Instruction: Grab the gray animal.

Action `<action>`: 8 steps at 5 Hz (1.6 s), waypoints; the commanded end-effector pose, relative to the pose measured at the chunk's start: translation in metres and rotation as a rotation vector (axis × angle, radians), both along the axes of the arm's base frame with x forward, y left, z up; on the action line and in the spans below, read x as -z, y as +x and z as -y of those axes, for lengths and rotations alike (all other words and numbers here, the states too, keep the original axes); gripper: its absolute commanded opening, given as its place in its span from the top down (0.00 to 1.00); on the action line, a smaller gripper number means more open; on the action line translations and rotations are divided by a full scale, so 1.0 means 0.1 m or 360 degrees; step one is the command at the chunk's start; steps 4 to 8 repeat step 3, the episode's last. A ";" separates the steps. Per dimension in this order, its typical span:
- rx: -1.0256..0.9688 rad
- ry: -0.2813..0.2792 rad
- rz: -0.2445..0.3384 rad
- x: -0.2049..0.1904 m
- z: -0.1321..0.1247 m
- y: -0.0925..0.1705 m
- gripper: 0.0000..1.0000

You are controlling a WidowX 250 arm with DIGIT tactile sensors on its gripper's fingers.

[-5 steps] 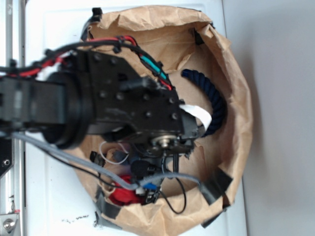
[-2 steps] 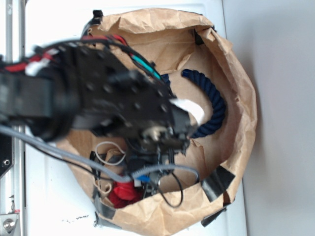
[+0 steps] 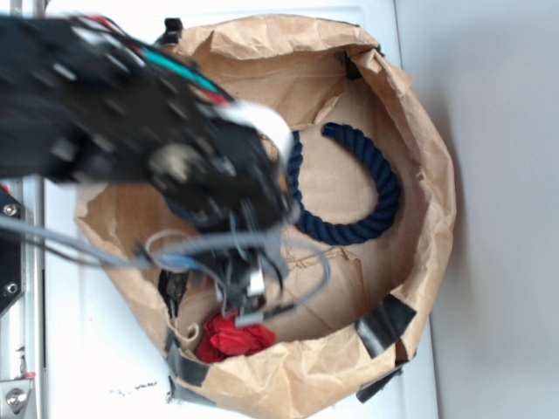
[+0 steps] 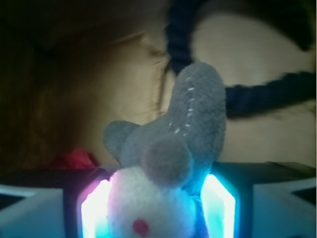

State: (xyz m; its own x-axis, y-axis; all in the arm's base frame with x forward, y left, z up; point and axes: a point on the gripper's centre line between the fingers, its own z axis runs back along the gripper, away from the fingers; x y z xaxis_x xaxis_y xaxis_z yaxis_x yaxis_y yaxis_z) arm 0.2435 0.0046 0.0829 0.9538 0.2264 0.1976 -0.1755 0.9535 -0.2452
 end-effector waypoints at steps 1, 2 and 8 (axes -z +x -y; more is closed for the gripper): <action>-0.0216 0.0078 -0.0104 -0.85 -0.40 -0.10 1.00; -0.0263 0.0129 -0.0141 -0.99 -0.49 -0.12 1.00; -0.0324 0.0141 -0.0148 -1.00 -0.52 -0.11 1.00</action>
